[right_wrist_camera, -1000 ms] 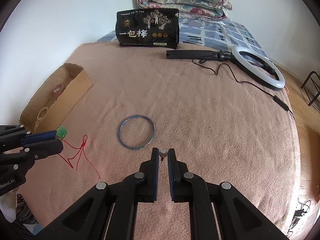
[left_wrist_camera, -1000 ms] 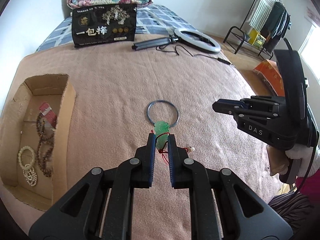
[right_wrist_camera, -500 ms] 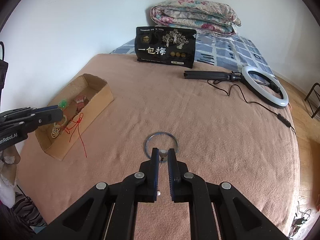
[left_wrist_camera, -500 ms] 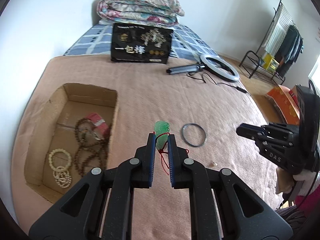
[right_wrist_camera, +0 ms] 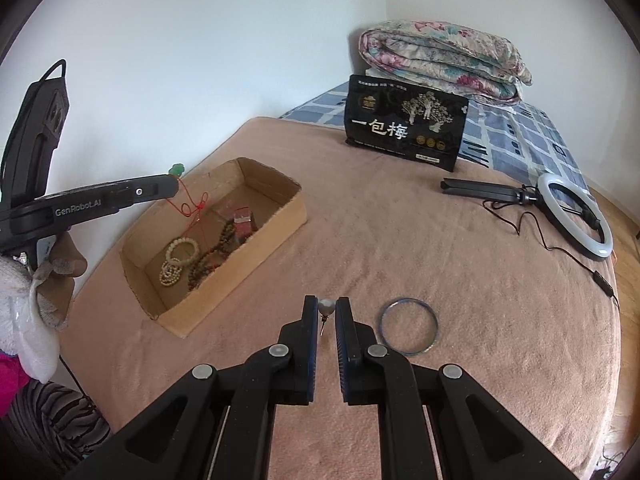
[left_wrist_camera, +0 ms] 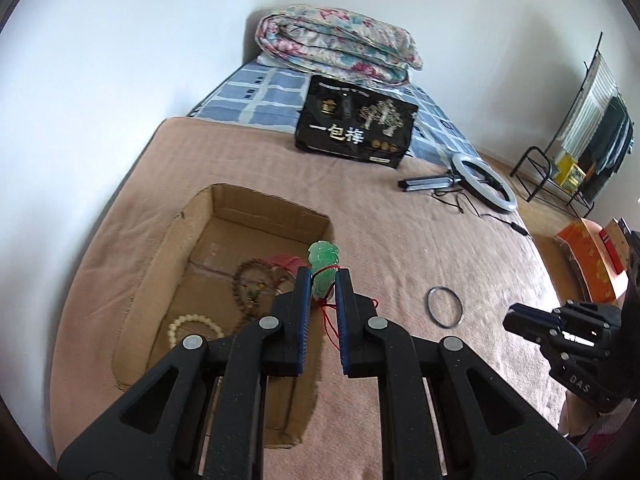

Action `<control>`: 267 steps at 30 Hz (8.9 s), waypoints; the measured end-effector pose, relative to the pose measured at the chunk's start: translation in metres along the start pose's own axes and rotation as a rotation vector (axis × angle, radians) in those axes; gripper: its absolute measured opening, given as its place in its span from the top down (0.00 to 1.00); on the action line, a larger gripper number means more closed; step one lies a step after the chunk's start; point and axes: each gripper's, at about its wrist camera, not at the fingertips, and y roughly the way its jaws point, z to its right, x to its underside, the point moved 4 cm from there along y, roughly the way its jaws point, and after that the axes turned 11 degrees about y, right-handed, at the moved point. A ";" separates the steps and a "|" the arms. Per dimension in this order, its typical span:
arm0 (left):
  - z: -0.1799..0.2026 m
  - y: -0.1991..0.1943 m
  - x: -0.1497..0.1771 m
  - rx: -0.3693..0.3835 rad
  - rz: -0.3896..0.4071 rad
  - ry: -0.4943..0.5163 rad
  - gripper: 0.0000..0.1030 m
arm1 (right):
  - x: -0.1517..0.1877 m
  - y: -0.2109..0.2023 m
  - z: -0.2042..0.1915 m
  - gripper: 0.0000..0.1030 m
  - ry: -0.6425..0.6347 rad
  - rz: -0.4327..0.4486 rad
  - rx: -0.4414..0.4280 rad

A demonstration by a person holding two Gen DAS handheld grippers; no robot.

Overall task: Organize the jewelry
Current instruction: 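Lift the pendant and pearl and carry both over the cardboard box, then lower the pendant and pearl into the box and open both grippers, then move the left tool to the blue bangle while the right tool approaches another white pearl, then close the left gripper on the bangle rim while the right gripper closes on the pearl, then lift the bangle and pearl and carry both over the cardboard box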

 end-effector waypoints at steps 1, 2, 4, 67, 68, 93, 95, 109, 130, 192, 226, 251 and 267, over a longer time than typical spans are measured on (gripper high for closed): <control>-0.006 0.000 0.000 -0.004 0.001 -0.010 0.90 | -0.001 0.001 -0.005 0.94 -0.003 0.000 -0.008; -0.011 0.000 0.000 -0.008 0.002 -0.016 0.90 | -0.002 0.003 -0.010 0.94 -0.006 -0.001 -0.015; -0.020 -0.002 0.000 -0.019 0.008 -0.024 0.90 | -0.003 0.007 -0.020 0.94 -0.013 -0.003 -0.030; -0.079 0.050 0.009 -0.132 -0.077 0.016 0.49 | 0.009 0.104 -0.137 0.16 -0.099 -0.085 -0.143; -0.080 0.050 0.009 -0.131 -0.076 0.016 0.49 | 0.009 0.104 -0.136 0.13 -0.096 -0.084 -0.141; -0.038 0.021 -0.006 -0.162 0.000 0.103 0.48 | 0.005 0.068 -0.109 0.10 -0.056 -0.037 -0.085; -0.029 0.018 -0.008 -0.158 0.006 0.121 0.48 | 0.005 0.064 -0.103 0.10 -0.046 -0.035 -0.081; 0.032 0.007 -0.020 -0.118 0.041 0.214 0.48 | 0.005 0.029 -0.045 0.10 0.007 -0.012 -0.026; 0.117 0.040 -0.012 0.003 -0.034 0.315 0.40 | 0.045 -0.011 0.099 0.10 0.161 -0.059 0.153; 0.203 0.172 0.046 0.233 -0.317 0.278 0.31 | 0.092 0.061 0.162 0.90 0.131 -0.251 0.194; 0.213 0.203 0.053 0.076 -0.301 0.375 0.29 | 0.090 0.060 0.173 0.84 0.148 -0.242 0.196; 0.175 0.116 0.026 0.068 -0.201 0.326 0.30 | 0.050 0.013 0.157 0.94 0.173 -0.080 0.210; 0.125 0.036 0.008 -0.010 -0.066 0.291 0.30 | 0.008 -0.014 0.101 0.94 0.111 0.048 0.164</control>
